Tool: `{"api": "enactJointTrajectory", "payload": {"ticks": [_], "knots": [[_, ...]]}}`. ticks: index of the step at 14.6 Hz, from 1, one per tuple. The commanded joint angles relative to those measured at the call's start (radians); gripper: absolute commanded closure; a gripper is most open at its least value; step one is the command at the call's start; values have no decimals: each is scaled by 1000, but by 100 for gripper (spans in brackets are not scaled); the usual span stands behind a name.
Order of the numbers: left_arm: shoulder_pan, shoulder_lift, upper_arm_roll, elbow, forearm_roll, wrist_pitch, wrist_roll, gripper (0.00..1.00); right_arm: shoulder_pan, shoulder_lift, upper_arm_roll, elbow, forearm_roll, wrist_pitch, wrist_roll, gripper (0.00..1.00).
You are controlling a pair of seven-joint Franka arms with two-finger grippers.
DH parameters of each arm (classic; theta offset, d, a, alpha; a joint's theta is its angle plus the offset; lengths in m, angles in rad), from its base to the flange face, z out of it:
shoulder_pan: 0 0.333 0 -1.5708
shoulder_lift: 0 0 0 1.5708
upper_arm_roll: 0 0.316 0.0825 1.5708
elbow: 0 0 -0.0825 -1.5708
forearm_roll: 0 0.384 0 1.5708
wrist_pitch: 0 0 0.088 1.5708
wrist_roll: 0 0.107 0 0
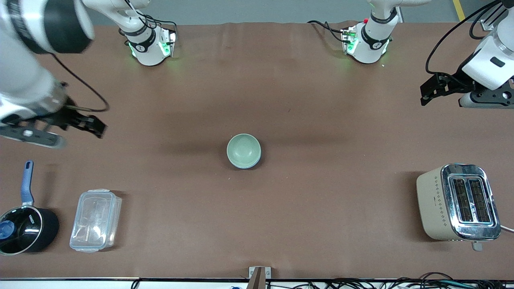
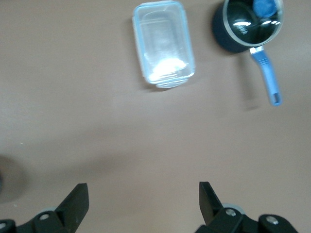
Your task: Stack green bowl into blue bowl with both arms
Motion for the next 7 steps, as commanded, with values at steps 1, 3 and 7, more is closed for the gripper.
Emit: {"api": "enactJointTrajectory", "payload": {"ticks": [1, 3, 7], "knots": [[17, -15, -11, 6, 1, 3, 10, 0, 22, -87, -135, -14, 60, -17, -147, 0], [16, -12, -11, 17, 2, 3, 7, 0, 41, -81, -197, 95, 60, -64, -224, 0], [19, -12, -5, 17, 4, 1, 8, 0, 27, -73, -199, 138, 104, -142, -231, 0]]}}
